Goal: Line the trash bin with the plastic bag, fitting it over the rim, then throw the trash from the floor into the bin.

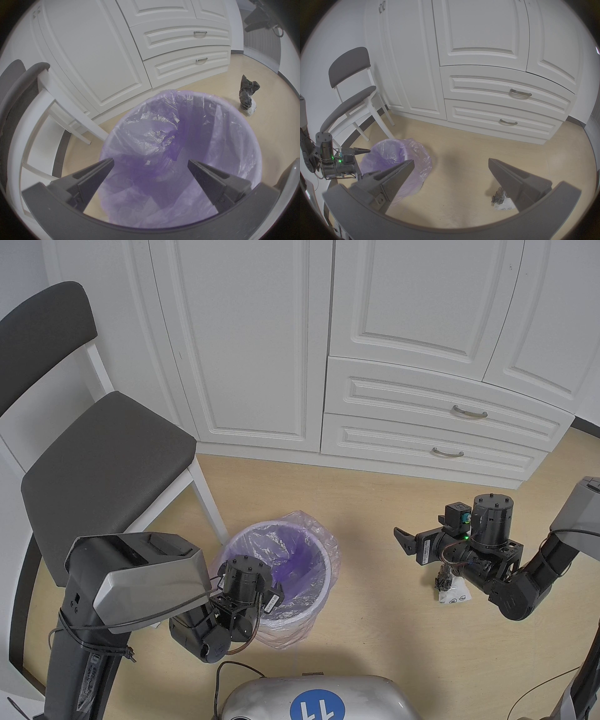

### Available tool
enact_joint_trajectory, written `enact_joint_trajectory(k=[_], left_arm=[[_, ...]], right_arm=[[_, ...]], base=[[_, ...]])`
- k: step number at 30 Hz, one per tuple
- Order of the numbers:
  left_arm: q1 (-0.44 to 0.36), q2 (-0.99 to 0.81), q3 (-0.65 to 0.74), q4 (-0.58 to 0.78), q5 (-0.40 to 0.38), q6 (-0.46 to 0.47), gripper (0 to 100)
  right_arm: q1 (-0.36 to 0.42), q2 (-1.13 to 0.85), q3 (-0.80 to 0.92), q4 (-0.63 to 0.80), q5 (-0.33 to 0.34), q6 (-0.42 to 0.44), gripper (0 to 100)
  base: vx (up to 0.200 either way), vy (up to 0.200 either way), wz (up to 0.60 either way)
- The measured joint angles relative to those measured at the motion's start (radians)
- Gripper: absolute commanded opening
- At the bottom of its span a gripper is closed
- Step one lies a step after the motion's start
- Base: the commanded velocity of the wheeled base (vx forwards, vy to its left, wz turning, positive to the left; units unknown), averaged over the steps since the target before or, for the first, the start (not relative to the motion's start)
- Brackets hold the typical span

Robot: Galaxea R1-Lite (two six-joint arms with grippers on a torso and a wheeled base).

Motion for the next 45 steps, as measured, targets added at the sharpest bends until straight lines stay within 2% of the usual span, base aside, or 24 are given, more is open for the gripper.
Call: enact_joint_trajectory(k=[7, 13, 28, 34, 45], left_arm=[[0.003, 0.044, -0.103, 0.077, 0.001, 0.003, 100], [-0.001, 0.062, -0.115, 0.073, 0.001, -0.001, 100], [-0.060, 0.007, 0.100, -0.060, 0.001, -0.008, 100], [-0.064, -0.012, 0.137, -0.087, 0.001, -0.021, 100], [-0.053, -0.124, 0.230, -0.137, 0.001, -0.164, 100]], right_arm=[[-0.004, -0.001, 0.002, 0.000, 0.000, 0.000, 100], [-0.005, -0.001, 0.006, 0.000, 0.000, -0.001, 100], [-0.002, -0.007, 0.012, 0.000, 0.000, -0.002, 100], [0.000, -0.017, 0.013, 0.000, 0.000, -0.001, 100], [-0.005, -0.033, 0.013, 0.000, 0.000, 0.000, 100]], base=[[0.000, 0.000, 0.00], [0.000, 0.000, 0.00], [0.000, 0.000, 0.00], [0.000, 0.000, 0.00], [0.000, 0.000, 0.00]])
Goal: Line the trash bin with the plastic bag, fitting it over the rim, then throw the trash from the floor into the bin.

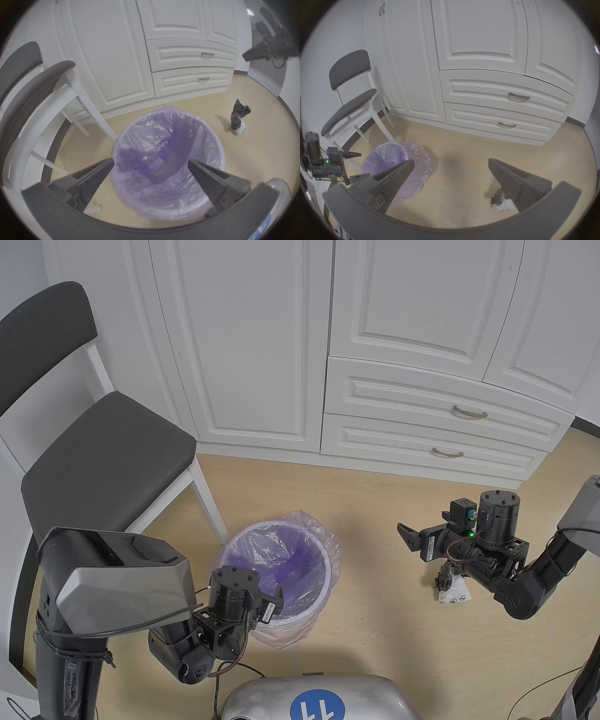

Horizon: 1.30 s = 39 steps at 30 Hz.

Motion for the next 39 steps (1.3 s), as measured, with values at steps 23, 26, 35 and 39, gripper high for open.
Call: enact_joint_trajectory(k=[23, 26, 35, 39], left_arm=[[0.032, -0.265, 0.426, -0.244, -0.001, -0.121, 100], [0.025, -0.331, 0.484, -0.248, -0.005, -0.166, 100], [-0.013, -0.536, 0.598, -0.249, -0.036, -0.197, 100], [-0.027, -0.628, 0.636, -0.245, -0.068, -0.208, 100]], right_arm=[[0.067, -0.126, 0.119, -0.007, -0.043, -0.100, 100], [0.084, -0.188, 0.162, -0.006, -0.057, -0.153, 100], [-0.030, -0.329, 0.219, 0.036, -0.053, -0.237, 100], [-0.145, -0.394, 0.226, 0.148, -0.026, -0.316, 100]], base=[[0.000, 0.000, 0.00], [0.000, 0.000, 0.00], [0.000, 0.000, 0.00], [0.000, 0.000, 0.00]])
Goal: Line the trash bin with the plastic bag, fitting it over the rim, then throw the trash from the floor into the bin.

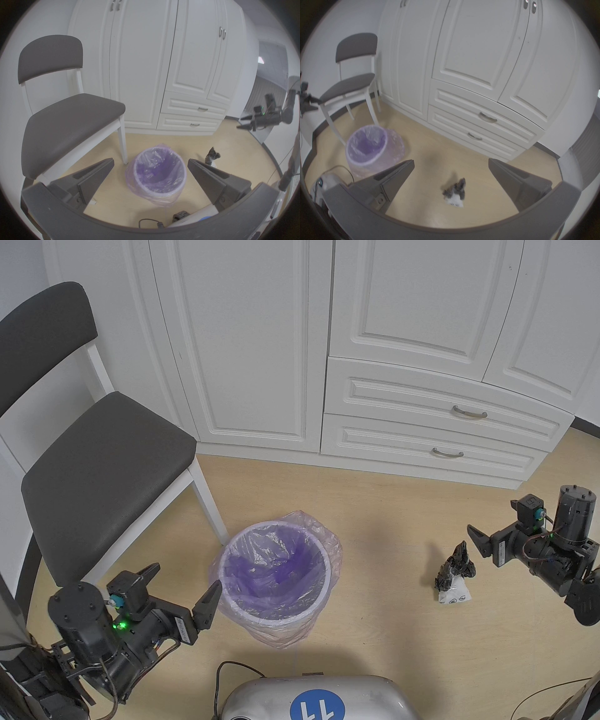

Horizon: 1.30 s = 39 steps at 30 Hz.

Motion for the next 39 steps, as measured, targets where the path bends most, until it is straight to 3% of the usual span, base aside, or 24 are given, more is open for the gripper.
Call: enact_joint_trajectory(k=[4, 8, 18, 23, 29, 39], left_arm=[[-0.013, -0.095, 0.017, 0.026, -0.022, -0.028, 100], [-0.034, -0.162, 0.021, 0.067, -0.029, -0.042, 100], [-0.029, -0.171, 0.022, 0.279, -0.027, -0.079, 100], [0.026, -0.056, 0.022, 0.273, -0.028, -0.102, 100], [0.100, 0.157, 0.018, 0.147, -0.033, -0.094, 100], [0.317, 0.534, -0.194, 0.022, -0.125, 0.093, 100]], right_arm=[[-0.104, -0.048, -0.023, 0.136, 0.094, -0.020, 100], [-0.169, -0.073, -0.078, 0.231, 0.169, 0.041, 100], [-0.200, -0.117, -0.122, 0.287, 0.194, 0.076, 100], [-0.203, -0.125, -0.124, 0.290, 0.195, 0.076, 100], [-0.207, -0.126, -0.124, 0.291, 0.194, 0.077, 100], [-0.203, -0.113, -0.138, 0.288, 0.195, 0.104, 100]], base=[[0.000, 0.000, 0.00], [0.000, 0.000, 0.00], [0.000, 0.000, 0.00], [0.000, 0.000, 0.00], [0.000, 0.000, 0.00], [0.000, 0.000, 0.00]])
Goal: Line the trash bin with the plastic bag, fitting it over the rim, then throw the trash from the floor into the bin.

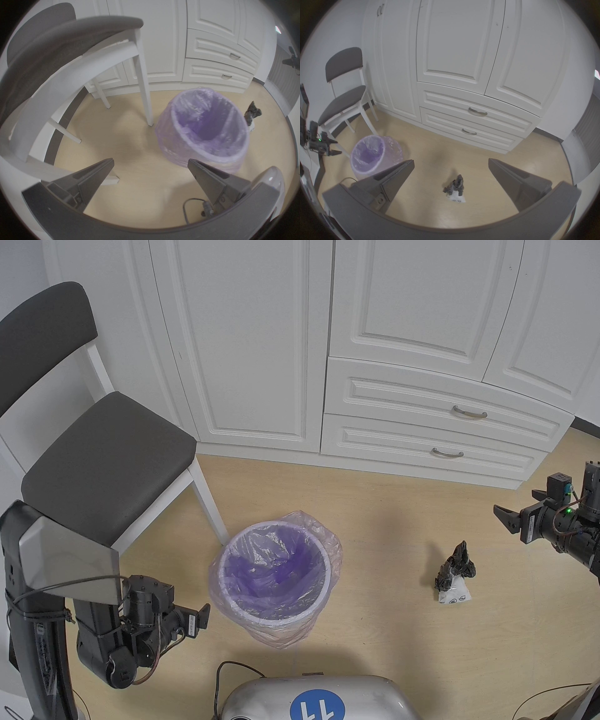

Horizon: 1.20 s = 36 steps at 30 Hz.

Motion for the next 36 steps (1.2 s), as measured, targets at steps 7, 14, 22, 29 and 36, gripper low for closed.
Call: enact_joint_trajectory(k=[7, 14, 22, 29, 36], left_arm=[[0.083, 0.123, -0.145, -0.008, -0.055, 0.044, 100], [0.104, 0.196, -0.300, 0.092, -0.074, 0.052, 100], [0.119, 0.232, -0.490, 0.272, -0.080, 0.053, 100], [0.127, 0.271, -0.688, 0.427, -0.104, 0.051, 100], [0.128, 0.310, -0.832, 0.579, -0.127, 0.046, 100]], right_arm=[[0.094, 0.026, -0.050, -0.006, -0.006, 0.190, 100], [0.173, 0.055, -0.082, -0.007, -0.011, 0.255, 100], [0.191, 0.073, -0.087, -0.009, -0.012, 0.263, 100], [0.191, 0.083, -0.088, -0.010, -0.009, 0.264, 100], [0.188, 0.107, -0.089, -0.010, -0.007, 0.263, 100]], base=[[0.000, 0.000, 0.00], [0.000, 0.000, 0.00], [0.000, 0.000, 0.00], [0.000, 0.000, 0.00], [0.000, 0.000, 0.00]])
